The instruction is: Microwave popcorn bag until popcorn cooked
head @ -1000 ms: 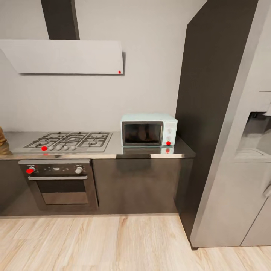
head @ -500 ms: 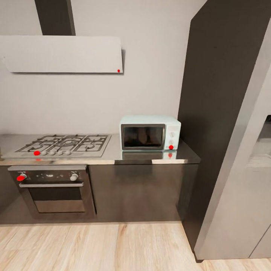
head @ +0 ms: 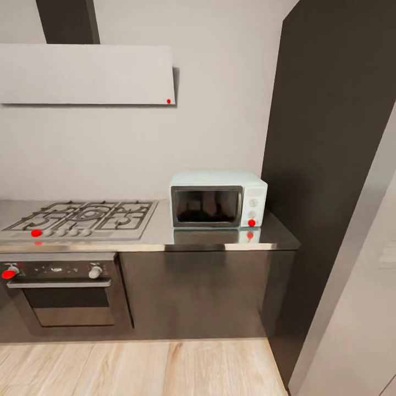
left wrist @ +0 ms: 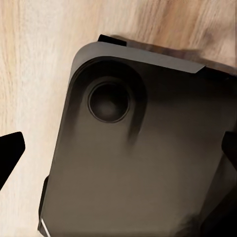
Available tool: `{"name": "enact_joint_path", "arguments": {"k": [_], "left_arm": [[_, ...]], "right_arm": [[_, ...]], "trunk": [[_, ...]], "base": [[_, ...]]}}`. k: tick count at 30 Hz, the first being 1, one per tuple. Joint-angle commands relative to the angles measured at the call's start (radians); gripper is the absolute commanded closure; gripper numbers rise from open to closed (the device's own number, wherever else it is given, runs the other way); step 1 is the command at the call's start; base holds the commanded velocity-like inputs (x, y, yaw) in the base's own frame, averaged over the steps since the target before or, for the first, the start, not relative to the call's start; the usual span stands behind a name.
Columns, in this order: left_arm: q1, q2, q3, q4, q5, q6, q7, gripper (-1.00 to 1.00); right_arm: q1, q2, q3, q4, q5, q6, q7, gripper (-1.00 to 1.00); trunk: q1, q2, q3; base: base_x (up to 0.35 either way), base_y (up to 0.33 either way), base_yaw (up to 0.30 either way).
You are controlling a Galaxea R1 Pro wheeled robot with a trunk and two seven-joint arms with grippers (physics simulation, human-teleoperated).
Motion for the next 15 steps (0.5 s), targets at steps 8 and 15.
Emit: {"name": "enact_joint_path", "arguments": {"k": [8,15], "left_arm": [[0.0,0.0,0.003,0.0,0.002,-0.002,0.0,-1.0],[0.0,-0.001,0.003,0.0,0.002,-0.003,0.0,-1.0]], "right_arm": [[0.0,0.0,-0.001,0.001,-0.007,-0.003,-0.003,-1.0],[0.0,0.001,-0.001,0.001,-0.004,-0.003,-0.003,-1.0]], "trunk": [[0.0,0.0,-0.001],[0.0,0.0,-0.001]], "base": [[0.005,-0.002,-0.114],[0.0,0.0,-0.182]]}}
